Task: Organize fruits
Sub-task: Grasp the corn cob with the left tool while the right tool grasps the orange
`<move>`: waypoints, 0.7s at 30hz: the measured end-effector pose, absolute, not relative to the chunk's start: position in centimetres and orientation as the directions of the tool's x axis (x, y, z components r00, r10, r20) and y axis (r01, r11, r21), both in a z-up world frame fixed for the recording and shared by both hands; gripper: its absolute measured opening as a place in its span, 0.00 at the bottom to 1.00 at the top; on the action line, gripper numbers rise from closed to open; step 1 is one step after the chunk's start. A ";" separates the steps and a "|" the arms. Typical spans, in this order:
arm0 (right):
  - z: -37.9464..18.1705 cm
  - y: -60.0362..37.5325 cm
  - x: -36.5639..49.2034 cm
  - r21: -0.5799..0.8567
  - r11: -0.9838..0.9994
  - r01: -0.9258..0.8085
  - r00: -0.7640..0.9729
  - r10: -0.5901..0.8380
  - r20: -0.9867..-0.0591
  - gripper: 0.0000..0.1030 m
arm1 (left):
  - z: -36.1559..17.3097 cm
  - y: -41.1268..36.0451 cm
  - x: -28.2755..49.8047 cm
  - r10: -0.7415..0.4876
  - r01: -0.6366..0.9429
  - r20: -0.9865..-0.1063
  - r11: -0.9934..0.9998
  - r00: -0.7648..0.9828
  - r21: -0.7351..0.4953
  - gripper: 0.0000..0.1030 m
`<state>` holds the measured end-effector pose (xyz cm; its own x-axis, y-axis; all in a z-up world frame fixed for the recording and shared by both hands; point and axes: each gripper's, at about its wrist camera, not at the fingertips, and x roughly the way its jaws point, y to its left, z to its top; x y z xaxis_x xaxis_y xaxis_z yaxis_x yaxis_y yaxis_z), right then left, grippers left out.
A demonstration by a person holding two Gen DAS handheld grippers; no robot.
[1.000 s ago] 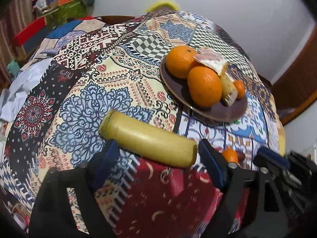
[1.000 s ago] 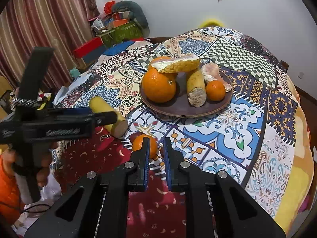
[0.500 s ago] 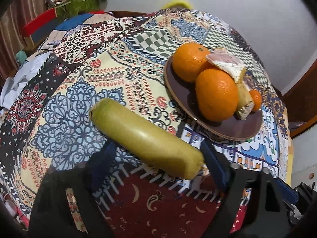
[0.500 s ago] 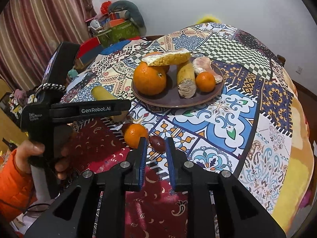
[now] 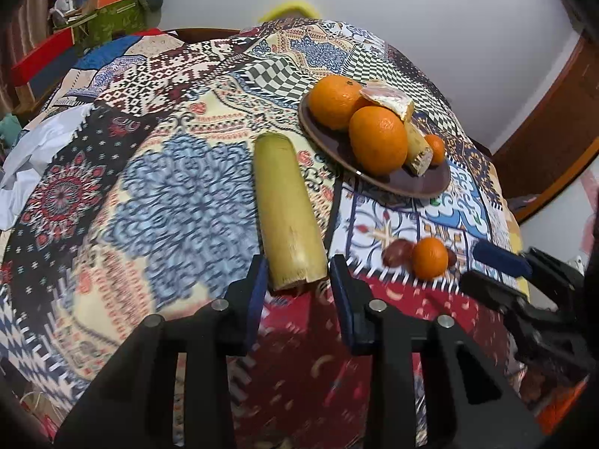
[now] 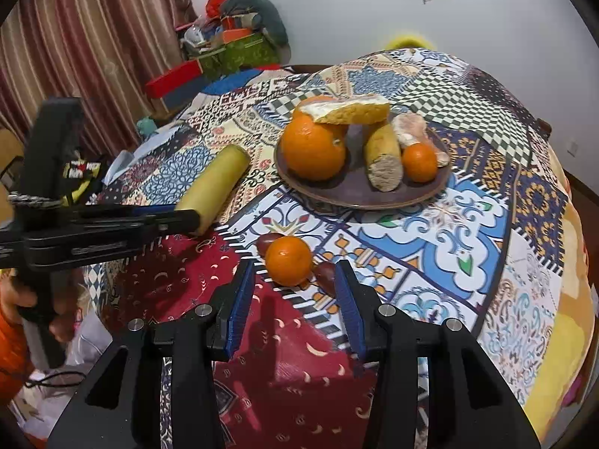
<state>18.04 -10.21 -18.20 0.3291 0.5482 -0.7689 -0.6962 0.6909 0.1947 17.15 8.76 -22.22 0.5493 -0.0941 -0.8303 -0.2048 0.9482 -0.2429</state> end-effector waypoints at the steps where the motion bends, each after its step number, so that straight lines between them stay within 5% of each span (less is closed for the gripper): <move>1: -18.4 -10.0 18.1 0.192 0.688 -0.700 0.325 0.547 -0.772 0.39 | -22.1 8.9 16.8 -0.094 -0.195 -0.831 0.952 0.548 -0.236 0.32; 8: -19.6 -8.6 19.1 0.168 0.687 -0.707 0.314 0.518 -0.796 0.39 | -21.4 8.8 16.1 -0.092 -0.127 -0.853 0.975 0.513 -0.182 0.33; 13: -19.5 -8.4 19.6 0.166 0.693 -0.702 0.316 0.512 -0.799 0.33 | -20.9 9.0 17.1 -0.097 -0.120 -0.849 0.975 0.520 -0.185 0.49; 21: -19.3 -8.8 19.5 0.202 0.686 -0.699 0.298 0.536 -0.790 0.27 | -21.5 9.2 20.1 -0.075 -0.129 -0.855 0.978 0.514 -0.163 0.49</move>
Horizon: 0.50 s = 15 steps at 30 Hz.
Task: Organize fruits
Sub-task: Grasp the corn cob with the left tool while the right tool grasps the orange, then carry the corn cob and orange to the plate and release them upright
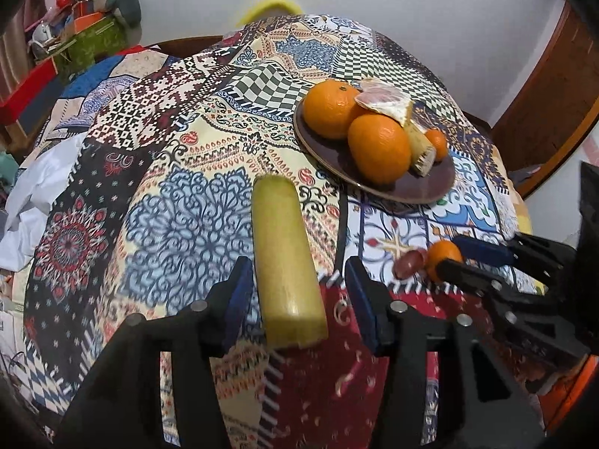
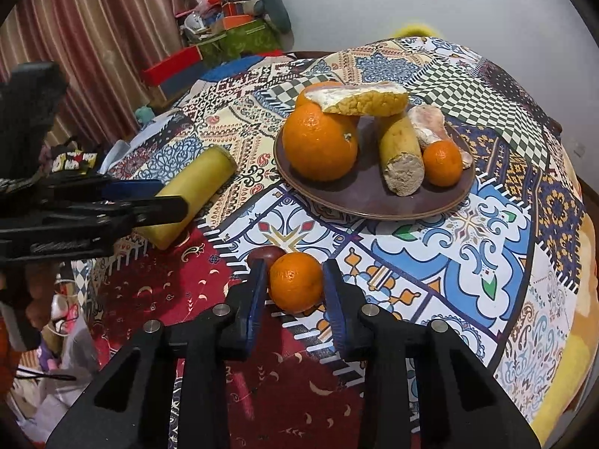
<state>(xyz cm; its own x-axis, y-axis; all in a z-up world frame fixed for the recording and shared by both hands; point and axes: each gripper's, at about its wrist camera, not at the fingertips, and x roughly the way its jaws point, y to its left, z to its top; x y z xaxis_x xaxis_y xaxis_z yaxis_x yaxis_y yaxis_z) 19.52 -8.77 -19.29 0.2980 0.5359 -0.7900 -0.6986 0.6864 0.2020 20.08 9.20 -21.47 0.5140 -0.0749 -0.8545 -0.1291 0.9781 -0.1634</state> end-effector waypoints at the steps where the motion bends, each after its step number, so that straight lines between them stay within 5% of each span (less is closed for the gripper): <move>1: -19.2 -8.9 19.5 0.205 0.687 -0.697 0.299 0.539 -0.788 0.27 | -21.6 9.3 20.5 -0.073 -0.132 -0.856 0.978 0.512 -0.162 0.49; 6: -18.0 -10.1 19.7 0.214 0.699 -0.683 0.327 0.554 -0.765 0.27 | -22.5 9.5 22.2 -0.059 -0.146 -0.861 0.977 0.505 -0.153 0.49; 15: -16.8 -12.2 20.6 0.207 0.741 -0.639 0.383 0.540 -0.750 0.27 | -22.3 10.0 22.2 -0.067 -0.156 -0.854 0.973 0.516 -0.170 0.33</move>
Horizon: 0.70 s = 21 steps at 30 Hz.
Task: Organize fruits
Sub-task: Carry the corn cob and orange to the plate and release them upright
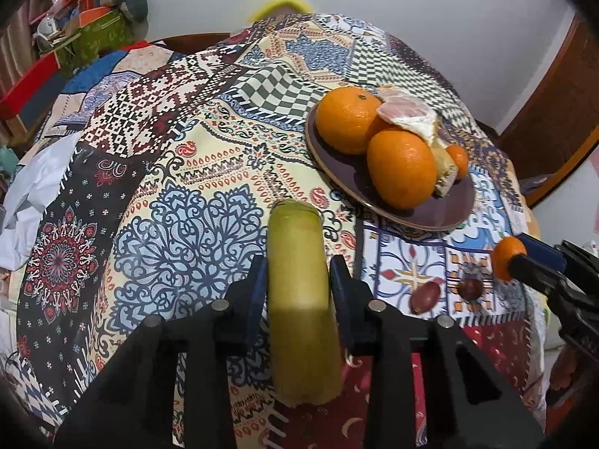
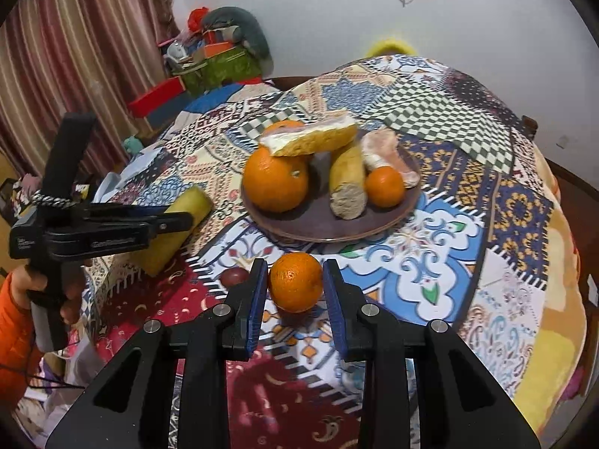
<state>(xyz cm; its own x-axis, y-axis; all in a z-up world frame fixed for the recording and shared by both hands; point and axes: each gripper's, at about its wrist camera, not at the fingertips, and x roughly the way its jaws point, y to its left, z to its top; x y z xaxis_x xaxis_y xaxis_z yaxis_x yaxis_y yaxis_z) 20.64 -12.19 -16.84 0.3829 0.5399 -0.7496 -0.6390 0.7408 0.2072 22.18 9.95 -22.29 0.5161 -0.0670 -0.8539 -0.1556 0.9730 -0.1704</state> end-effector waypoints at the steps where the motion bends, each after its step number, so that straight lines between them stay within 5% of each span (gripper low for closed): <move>1: -16.7 -12.4 20.7 0.208 0.744 -0.635 0.386 0.539 -0.748 0.27 | -22.1 9.8 22.0 -0.064 -0.151 -0.854 0.975 0.516 -0.164 0.32; 21: -13.5 -15.5 20.4 0.205 0.783 -0.588 0.478 0.540 -0.693 0.27 | -13.4 4.4 19.1 -0.127 -0.002 -0.730 0.985 0.672 -0.174 0.32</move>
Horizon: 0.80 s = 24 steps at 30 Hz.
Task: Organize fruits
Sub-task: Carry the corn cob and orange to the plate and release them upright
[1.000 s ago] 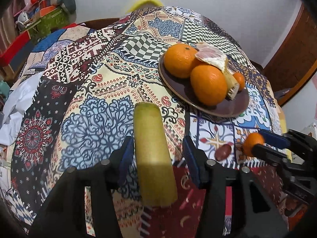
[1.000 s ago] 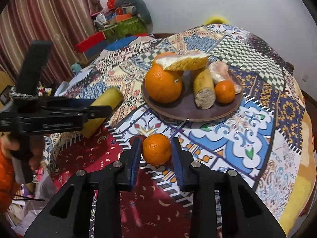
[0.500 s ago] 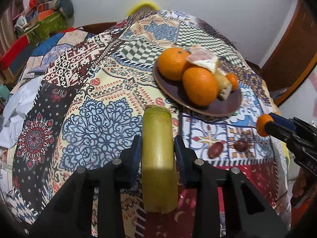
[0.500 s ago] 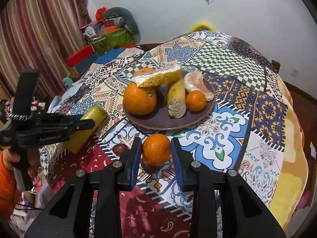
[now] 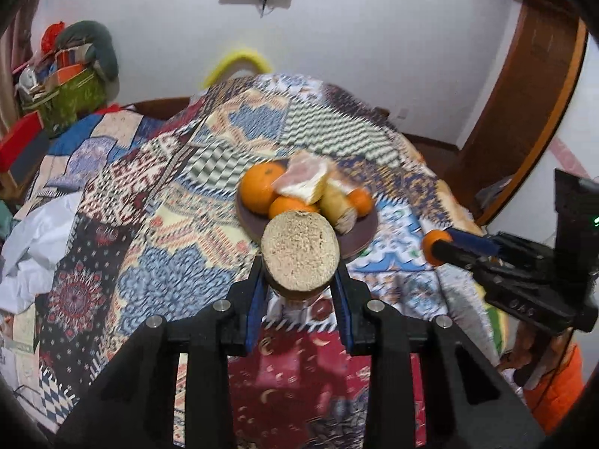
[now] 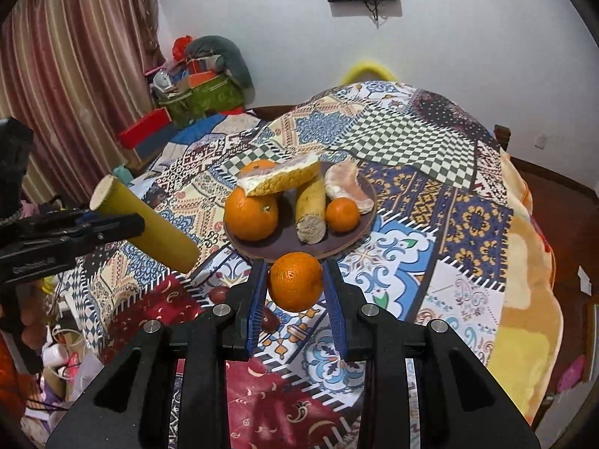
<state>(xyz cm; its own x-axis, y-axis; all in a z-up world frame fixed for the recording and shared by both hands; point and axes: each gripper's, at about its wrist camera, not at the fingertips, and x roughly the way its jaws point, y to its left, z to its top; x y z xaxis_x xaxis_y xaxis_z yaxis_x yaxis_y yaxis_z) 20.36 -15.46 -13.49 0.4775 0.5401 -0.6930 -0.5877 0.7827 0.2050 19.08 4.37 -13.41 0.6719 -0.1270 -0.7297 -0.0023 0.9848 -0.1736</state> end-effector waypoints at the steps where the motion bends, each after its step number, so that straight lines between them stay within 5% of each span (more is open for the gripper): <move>1: -13.4 -15.6 20.5 0.205 0.785 -0.584 0.482 0.539 -0.691 0.27 | -13.1 4.0 19.3 -0.134 0.007 -0.724 0.984 0.677 -0.175 0.32; 24: -15.3 -15.8 25.4 0.208 0.801 -0.562 0.483 0.522 -0.703 0.27 | -15.8 -0.4 28.4 -0.208 0.102 -0.786 0.978 0.582 -0.183 0.32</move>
